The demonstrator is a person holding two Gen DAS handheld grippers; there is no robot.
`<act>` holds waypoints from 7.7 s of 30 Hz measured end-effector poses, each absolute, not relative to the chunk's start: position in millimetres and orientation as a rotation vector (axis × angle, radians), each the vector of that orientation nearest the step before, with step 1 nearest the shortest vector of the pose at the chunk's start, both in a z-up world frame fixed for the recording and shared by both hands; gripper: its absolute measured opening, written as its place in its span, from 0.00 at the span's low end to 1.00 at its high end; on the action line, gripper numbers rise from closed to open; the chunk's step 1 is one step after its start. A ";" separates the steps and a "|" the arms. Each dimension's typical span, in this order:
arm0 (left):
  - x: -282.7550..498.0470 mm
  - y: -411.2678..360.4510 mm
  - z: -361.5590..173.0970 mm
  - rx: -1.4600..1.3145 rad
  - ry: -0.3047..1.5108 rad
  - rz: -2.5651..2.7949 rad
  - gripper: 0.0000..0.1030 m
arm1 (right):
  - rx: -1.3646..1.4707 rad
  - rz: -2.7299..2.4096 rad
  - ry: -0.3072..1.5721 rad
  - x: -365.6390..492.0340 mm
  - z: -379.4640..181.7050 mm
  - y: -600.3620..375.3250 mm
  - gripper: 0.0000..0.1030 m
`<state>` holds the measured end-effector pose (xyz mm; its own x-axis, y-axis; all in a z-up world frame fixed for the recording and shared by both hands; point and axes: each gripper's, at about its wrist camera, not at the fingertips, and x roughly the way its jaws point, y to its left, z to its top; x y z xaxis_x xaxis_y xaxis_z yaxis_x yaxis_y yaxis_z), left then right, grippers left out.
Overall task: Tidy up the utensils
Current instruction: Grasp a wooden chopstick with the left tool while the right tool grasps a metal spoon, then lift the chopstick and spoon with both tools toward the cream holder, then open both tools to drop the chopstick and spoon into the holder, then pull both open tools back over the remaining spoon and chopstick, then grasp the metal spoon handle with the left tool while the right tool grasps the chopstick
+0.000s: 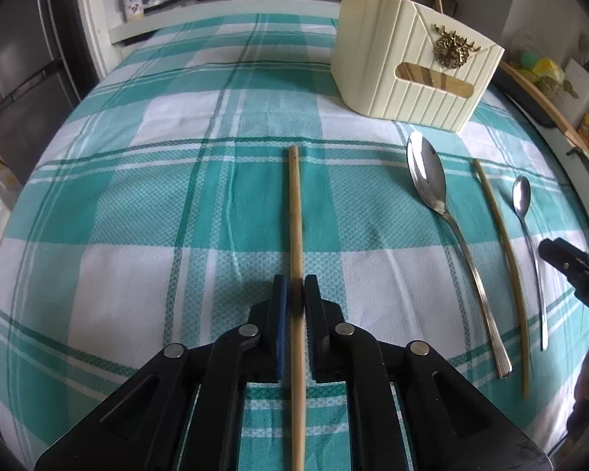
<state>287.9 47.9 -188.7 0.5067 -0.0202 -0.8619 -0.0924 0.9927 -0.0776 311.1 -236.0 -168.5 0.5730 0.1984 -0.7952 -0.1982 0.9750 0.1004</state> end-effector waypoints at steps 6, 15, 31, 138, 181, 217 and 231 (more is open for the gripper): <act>306.8 55.8 -186.8 -0.052 1.082 -0.024 0.61 | -0.073 0.182 0.924 330.1 -180.4 -217.3 0.52; 343.1 56.1 -193.8 -0.001 1.104 -0.036 0.37 | -0.084 0.133 0.900 364.0 -182.5 -208.6 0.46; 301.3 75.3 -127.3 -0.112 0.860 -0.021 0.05 | 0.050 0.278 0.665 322.3 -119.4 -241.5 0.35; 217.8 63.2 -85.6 -0.201 0.905 -0.213 0.72 | -0.155 0.474 0.636 212.7 -56.1 -204.2 0.54; 181.0 28.3 -132.0 -0.217 0.936 -0.067 0.80 | -0.117 0.337 0.732 144.1 -126.2 -229.6 0.54; 293.5 -43.8 -191.5 0.049 0.950 -0.027 0.05 | -0.068 0.282 0.762 148.2 -137.5 -252.4 0.54; 218.1 44.6 -176.0 -0.152 1.048 -0.055 0.68 | -0.069 0.291 0.826 170.4 -138.5 -248.4 0.54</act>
<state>218.1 44.6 -176.0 0.4993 -0.1178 -0.8584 -0.0266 0.9882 -0.1512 170.4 -248.4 -138.5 0.6406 0.2279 -0.7333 -0.2817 0.9581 0.0517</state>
